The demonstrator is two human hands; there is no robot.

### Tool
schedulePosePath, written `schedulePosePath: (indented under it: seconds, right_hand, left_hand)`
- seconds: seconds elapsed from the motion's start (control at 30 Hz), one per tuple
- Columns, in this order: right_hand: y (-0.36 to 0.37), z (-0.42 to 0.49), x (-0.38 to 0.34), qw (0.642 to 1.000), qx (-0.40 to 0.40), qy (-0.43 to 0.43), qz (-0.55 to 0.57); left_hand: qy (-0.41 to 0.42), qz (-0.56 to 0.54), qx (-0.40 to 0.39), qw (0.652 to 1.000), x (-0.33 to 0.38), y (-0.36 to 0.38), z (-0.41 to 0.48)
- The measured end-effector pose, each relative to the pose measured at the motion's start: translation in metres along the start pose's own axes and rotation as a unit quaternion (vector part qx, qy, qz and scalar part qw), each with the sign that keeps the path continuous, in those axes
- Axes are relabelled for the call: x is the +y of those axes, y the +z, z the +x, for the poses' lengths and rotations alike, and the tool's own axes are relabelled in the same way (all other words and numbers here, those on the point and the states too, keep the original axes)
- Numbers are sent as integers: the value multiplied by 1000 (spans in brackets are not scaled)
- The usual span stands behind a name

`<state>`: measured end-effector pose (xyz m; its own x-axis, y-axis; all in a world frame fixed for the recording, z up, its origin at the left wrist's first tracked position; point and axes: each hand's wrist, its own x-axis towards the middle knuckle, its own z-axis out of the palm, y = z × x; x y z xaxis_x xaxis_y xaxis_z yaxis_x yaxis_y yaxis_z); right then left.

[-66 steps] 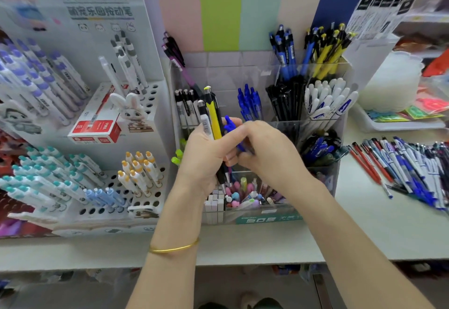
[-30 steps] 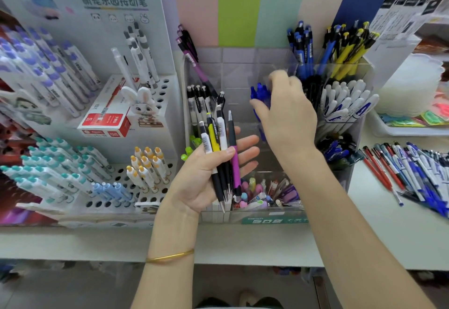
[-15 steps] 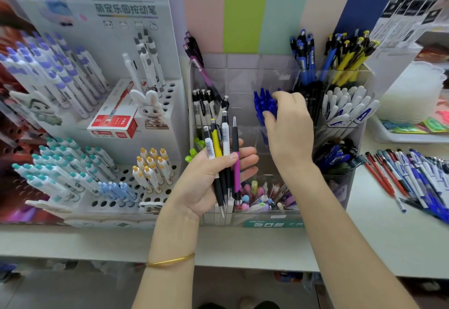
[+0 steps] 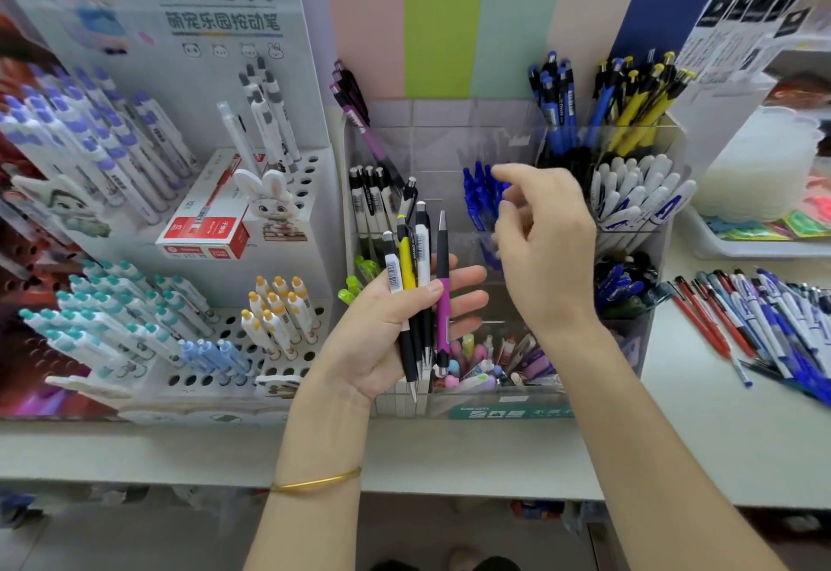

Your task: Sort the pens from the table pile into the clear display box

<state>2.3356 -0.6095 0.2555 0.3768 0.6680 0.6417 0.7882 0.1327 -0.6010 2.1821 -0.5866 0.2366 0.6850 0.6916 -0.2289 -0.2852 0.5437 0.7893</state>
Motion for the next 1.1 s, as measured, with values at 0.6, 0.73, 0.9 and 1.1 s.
schedulePosePath:
  seconds: [0.6, 0.73, 0.9, 1.1]
  right_hand:
    - [-4, 10, -26, 908, -322, 158, 215]
    - [0, 10, -34, 871, -447, 154, 133]
    - [2, 10, -41, 855, -492, 145, 80]
    - [-3, 17, -44, 855, -470, 158, 150]
  left_hand:
    - [-91, 62, -72, 991, -14, -24, -18]
    - [-104, 125, -39, 986, -12, -23, -17]
    - [-109, 174, 0, 979, -13, -25, -17]
    - [-92, 203, -65, 973, -3, -24, -15]
